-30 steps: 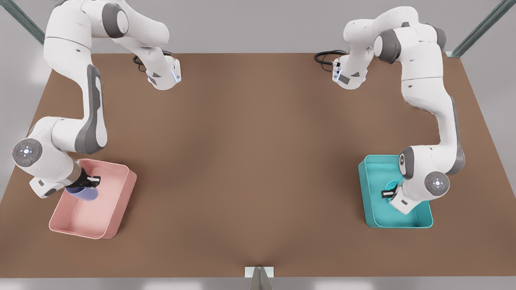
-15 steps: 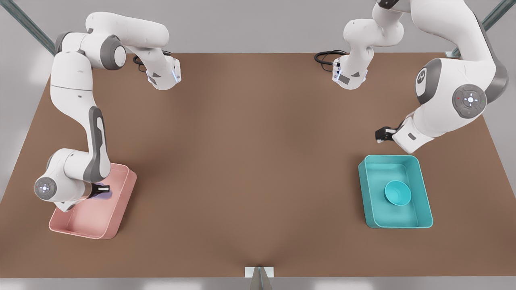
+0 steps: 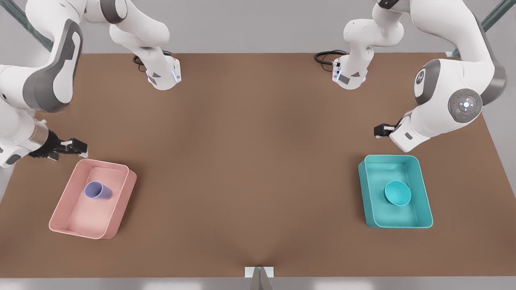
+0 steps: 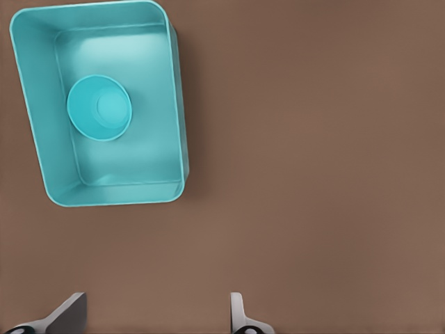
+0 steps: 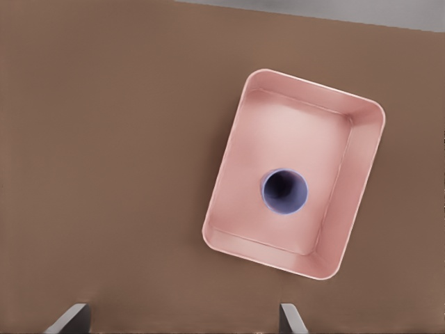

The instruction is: Put the bowls and cups in different boxes

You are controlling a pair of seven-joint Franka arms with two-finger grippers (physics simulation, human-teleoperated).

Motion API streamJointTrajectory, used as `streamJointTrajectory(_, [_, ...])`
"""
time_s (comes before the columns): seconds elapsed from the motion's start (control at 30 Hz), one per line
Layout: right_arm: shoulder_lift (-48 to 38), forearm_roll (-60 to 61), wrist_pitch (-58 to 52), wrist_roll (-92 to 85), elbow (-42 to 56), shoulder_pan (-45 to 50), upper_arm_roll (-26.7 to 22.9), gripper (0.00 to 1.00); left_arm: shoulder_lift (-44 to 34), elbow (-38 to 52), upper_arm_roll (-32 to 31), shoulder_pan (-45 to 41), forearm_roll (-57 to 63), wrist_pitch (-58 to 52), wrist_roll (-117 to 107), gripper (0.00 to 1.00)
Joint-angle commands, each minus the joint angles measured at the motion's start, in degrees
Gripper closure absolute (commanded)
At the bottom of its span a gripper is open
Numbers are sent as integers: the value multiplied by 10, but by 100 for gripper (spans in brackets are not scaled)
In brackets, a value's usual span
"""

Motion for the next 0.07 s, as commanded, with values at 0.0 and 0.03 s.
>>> streamJointTrajectory(0.0, [-39,1,-126,111,-30,-6,2,0,-1,0,0,2,1,-6,-3,0])
streamJointTrajectory(0.03, [-40,2,-126,112,-31,-6,2,0,-1,0,0,2,1,-6,-3,0])
